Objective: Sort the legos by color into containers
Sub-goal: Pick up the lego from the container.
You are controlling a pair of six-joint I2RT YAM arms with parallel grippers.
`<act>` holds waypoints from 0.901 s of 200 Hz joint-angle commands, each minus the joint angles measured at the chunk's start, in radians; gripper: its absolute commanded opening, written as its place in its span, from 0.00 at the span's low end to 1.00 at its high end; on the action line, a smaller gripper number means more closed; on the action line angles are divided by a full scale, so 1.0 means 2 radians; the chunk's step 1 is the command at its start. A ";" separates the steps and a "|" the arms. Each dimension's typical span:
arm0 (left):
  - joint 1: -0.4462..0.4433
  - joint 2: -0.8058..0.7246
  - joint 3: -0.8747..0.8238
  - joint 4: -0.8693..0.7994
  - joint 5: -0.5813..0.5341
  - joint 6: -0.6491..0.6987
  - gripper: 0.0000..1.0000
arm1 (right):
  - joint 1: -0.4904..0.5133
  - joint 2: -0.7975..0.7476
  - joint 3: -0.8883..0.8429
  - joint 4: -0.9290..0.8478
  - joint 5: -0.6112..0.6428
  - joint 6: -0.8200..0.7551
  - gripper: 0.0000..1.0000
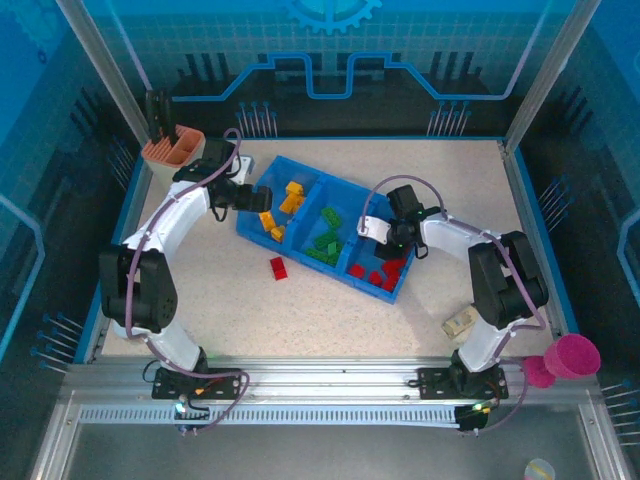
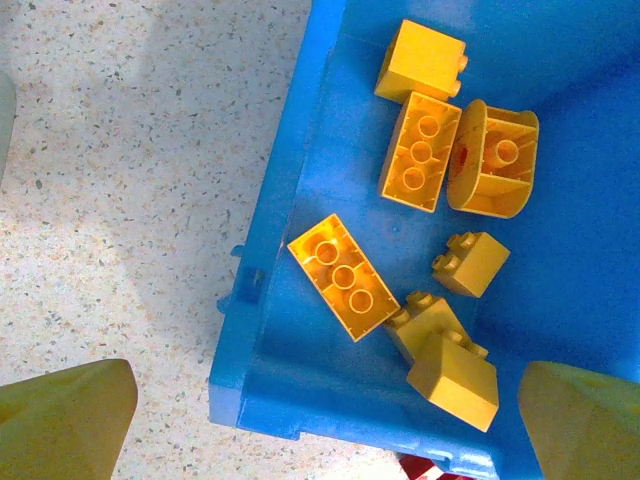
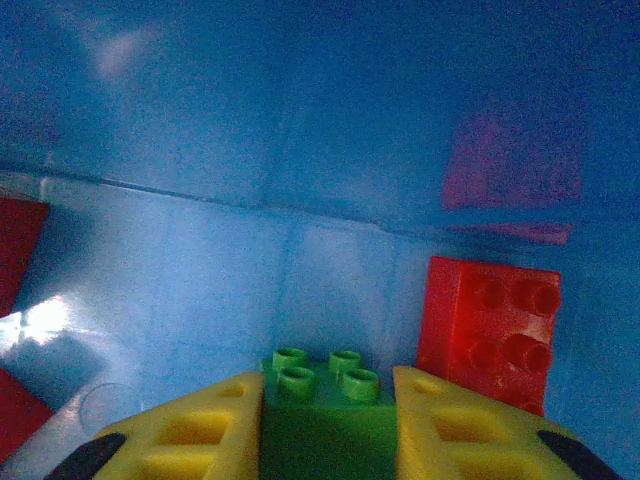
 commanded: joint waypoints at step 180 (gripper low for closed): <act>0.009 -0.001 0.008 0.000 0.009 0.010 0.99 | 0.001 -0.088 0.091 -0.041 -0.042 0.070 0.15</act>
